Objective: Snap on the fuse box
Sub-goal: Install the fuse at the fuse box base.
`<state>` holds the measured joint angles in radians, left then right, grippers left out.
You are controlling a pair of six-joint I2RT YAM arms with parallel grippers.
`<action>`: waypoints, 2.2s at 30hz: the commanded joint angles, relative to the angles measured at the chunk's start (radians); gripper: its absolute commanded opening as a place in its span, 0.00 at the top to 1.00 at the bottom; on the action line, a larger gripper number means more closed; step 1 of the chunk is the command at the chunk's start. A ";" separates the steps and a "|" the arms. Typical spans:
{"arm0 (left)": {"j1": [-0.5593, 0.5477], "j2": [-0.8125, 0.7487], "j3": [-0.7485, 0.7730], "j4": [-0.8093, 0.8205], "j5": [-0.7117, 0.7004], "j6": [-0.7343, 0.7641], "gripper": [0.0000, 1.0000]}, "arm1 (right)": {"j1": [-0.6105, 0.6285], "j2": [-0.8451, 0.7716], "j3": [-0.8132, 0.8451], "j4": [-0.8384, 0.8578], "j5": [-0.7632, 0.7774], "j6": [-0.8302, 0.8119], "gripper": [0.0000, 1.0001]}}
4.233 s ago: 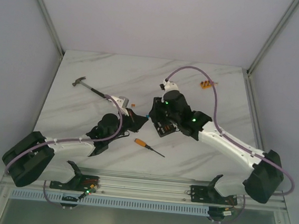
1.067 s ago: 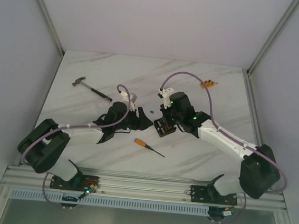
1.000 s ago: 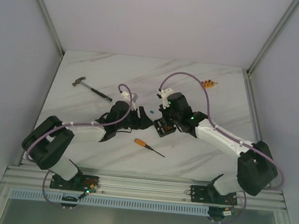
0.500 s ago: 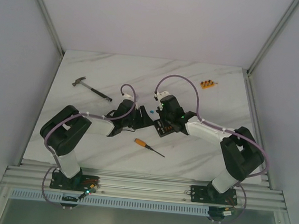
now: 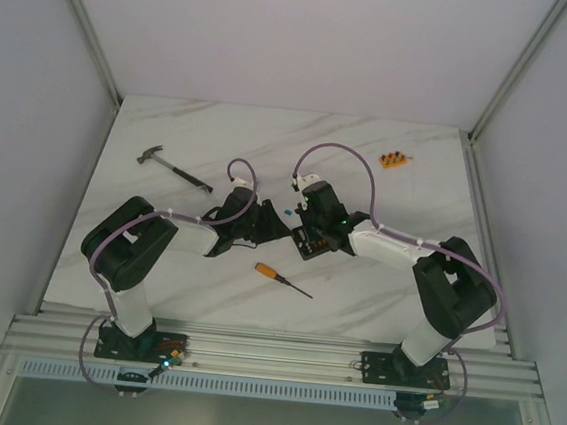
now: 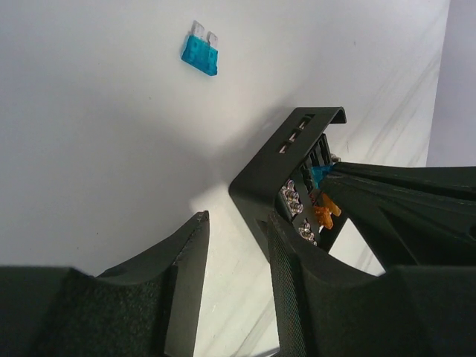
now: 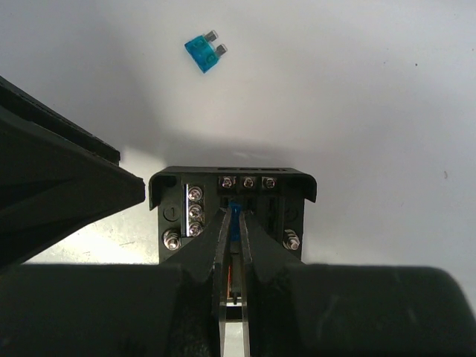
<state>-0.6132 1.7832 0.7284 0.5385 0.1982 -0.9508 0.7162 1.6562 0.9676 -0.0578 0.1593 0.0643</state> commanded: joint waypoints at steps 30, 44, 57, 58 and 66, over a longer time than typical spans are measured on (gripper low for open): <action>0.006 0.026 -0.002 0.038 0.010 -0.063 0.64 | 0.061 0.028 -0.025 -0.061 0.085 0.013 1.00; 0.004 0.018 -0.013 0.038 -0.001 -0.076 0.65 | 0.082 0.031 -0.030 -0.082 0.143 0.009 1.00; 0.004 0.021 -0.014 0.038 0.006 -0.077 0.66 | 0.080 0.134 0.038 -0.209 0.080 0.034 1.00; 0.004 0.022 -0.014 0.038 0.005 -0.077 0.66 | 0.079 0.147 0.044 -0.228 0.073 0.037 1.00; 0.005 0.025 -0.013 0.034 0.001 -0.074 0.66 | 0.054 0.213 0.049 -0.341 0.055 0.042 1.00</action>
<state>-0.6136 1.7927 0.7242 0.5575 0.2077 -1.0206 0.7872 1.7485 1.0737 -0.2058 0.2844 0.0757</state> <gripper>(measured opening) 0.340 0.129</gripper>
